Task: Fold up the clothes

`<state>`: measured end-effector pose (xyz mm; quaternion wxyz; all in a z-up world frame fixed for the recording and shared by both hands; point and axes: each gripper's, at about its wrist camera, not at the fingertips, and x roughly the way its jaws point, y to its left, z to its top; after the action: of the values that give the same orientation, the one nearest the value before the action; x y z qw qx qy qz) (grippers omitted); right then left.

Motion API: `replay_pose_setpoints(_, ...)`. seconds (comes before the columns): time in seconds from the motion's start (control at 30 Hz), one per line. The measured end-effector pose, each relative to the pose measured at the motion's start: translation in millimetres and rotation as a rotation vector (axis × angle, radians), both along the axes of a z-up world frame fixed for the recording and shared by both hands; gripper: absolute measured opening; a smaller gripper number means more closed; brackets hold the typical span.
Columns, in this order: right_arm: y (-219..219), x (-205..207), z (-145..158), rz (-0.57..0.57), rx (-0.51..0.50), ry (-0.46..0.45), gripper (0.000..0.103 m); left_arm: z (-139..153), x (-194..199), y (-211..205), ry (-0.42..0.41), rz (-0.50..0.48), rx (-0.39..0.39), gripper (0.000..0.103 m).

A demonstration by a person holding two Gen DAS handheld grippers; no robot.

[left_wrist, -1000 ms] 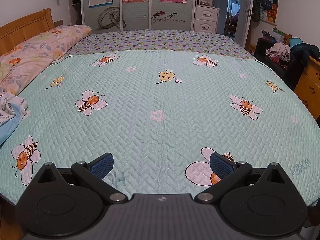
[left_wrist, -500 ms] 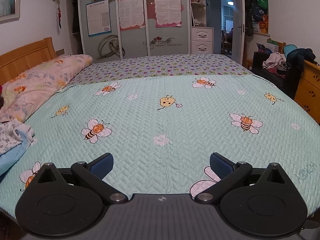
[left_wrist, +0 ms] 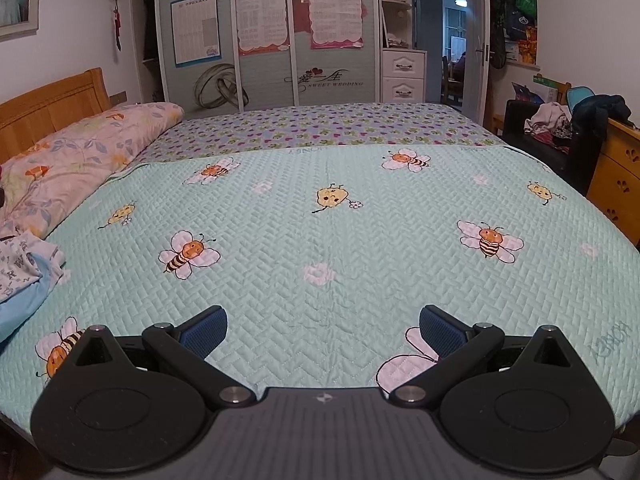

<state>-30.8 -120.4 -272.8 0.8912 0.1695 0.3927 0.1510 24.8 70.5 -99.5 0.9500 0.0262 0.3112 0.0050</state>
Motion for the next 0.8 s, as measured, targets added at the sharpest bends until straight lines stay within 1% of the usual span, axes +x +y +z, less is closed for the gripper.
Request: replay_pose_setpoints(0.8,-1.0,-0.1,-2.1,-0.003,0.003,0.003,0.083,-3.2,2.4,-2.0,0.011,-0.011,0.001,0.102)
